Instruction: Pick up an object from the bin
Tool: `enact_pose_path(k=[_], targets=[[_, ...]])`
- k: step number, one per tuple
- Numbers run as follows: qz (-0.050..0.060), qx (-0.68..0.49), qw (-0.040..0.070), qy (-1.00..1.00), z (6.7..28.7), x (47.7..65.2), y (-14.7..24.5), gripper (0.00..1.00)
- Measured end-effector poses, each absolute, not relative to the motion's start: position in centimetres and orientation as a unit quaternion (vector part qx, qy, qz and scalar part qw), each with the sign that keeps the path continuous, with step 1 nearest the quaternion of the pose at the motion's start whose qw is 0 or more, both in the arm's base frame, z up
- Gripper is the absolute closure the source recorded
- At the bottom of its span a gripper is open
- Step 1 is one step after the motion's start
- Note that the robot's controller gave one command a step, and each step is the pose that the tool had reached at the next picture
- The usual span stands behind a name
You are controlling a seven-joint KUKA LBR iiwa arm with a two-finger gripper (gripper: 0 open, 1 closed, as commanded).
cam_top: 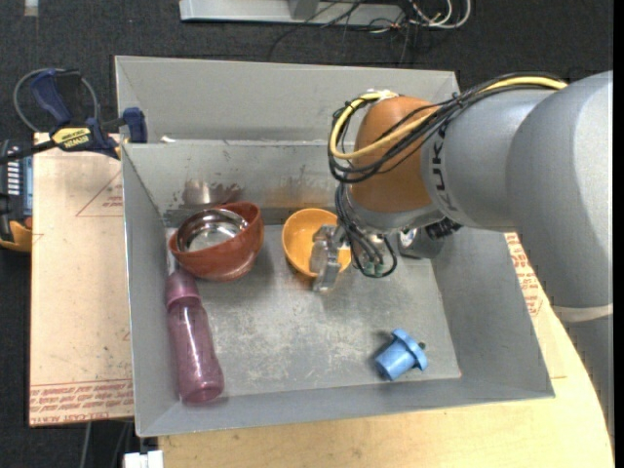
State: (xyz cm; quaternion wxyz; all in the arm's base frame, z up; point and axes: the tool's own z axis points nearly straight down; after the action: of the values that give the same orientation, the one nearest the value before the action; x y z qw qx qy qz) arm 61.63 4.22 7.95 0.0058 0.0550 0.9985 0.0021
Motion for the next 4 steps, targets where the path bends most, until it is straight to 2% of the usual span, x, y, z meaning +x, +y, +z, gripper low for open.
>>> enact_pose_path(k=[1, 2, 3, 4], targets=[[0.002, 0.017, 0.007, 1.0, 7.6, 58.2, 3.4, 1.0], [0.003, 0.017, 0.007, 1.0, 7.6, 58.2, 3.4, 1.0], [0.002, 0.015, 0.001, 1.0, 9.5, 57.7, 3.3, 1.0], [0.002, 0.0, 0.007, 1.0, 12.3, 58.5, 4.0, 1.0]])
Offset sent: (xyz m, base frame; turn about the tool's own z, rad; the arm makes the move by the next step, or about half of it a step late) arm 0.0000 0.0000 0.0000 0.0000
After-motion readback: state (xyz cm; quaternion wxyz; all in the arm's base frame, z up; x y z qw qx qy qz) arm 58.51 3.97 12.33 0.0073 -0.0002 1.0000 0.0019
